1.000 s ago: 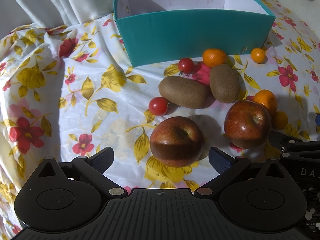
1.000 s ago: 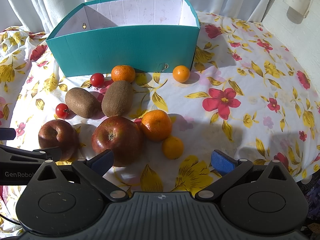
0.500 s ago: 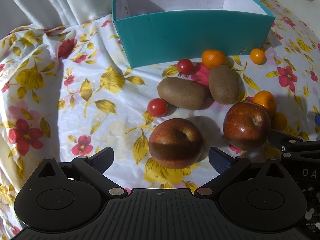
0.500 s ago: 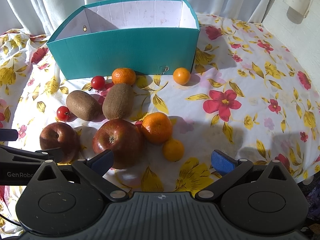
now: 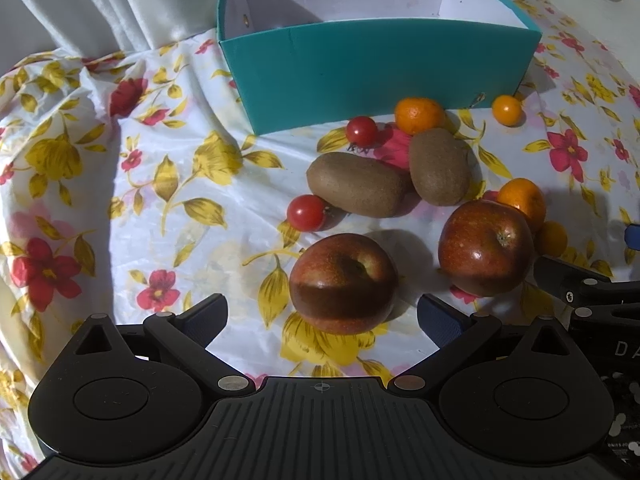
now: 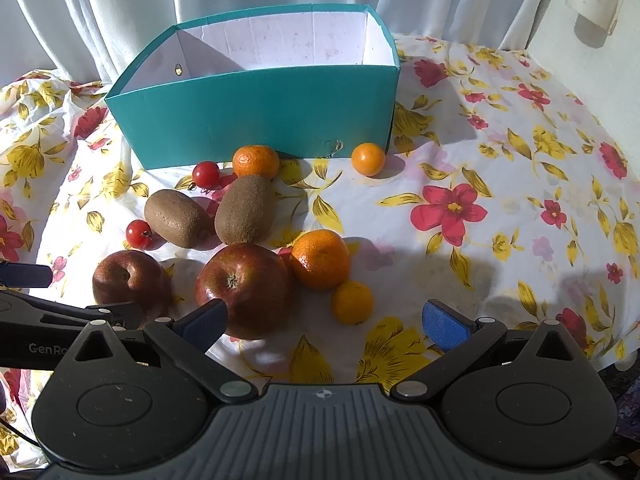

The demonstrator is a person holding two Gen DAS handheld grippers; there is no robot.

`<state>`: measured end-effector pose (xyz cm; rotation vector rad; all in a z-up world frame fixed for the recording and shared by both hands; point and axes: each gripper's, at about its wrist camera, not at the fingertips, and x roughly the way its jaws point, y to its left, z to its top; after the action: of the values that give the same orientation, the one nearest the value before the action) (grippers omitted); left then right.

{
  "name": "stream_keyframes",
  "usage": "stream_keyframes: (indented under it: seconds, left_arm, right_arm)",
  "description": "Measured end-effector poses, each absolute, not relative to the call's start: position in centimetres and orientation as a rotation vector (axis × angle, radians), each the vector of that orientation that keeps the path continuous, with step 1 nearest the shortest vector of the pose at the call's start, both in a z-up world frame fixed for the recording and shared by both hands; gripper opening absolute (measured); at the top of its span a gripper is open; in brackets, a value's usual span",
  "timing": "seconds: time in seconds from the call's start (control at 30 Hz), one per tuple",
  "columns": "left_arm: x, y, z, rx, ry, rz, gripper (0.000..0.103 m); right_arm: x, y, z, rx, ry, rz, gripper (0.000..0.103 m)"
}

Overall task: Organize fruits
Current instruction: 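Grasp the red apple with the left tool while the right tool grasps a kumquat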

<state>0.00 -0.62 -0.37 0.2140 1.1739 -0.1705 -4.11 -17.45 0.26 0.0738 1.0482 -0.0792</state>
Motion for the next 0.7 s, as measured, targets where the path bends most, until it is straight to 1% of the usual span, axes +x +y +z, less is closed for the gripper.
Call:
stream_keyframes:
  seconds: [0.17, 0.33, 0.4, 0.6, 0.7]
  left_arm:
    - [-0.2, -0.4, 0.1, 0.178, 1.145, -0.194, 0.103]
    - [-0.5, 0.1, 0.7, 0.113, 1.089, -0.239, 0.103]
    - [-0.7, 0.2, 0.9, 0.1, 1.056, -0.245, 0.103]
    - [-1.8, 0.4, 1.3, 0.109, 0.942, -0.253, 0.103]
    - [-2.4, 0.1, 1.1, 0.141, 0.909, -0.286, 0.103]
  right_arm:
    - [-5.2, -17.7, 1.1, 0.082, 0.953, -0.021, 0.103]
    - [-7.4, -18.3, 1.9, 0.035, 0.72, 0.058, 0.103]
    - [-7.9, -18.4, 2.1, 0.013, 0.661, 0.072, 0.103]
    - [-8.7, -19.1, 1.6, 0.041, 0.63, 0.106, 0.103]
    - [-8.5, -19.4, 0.9, 0.059, 0.664, 0.067, 0.103]
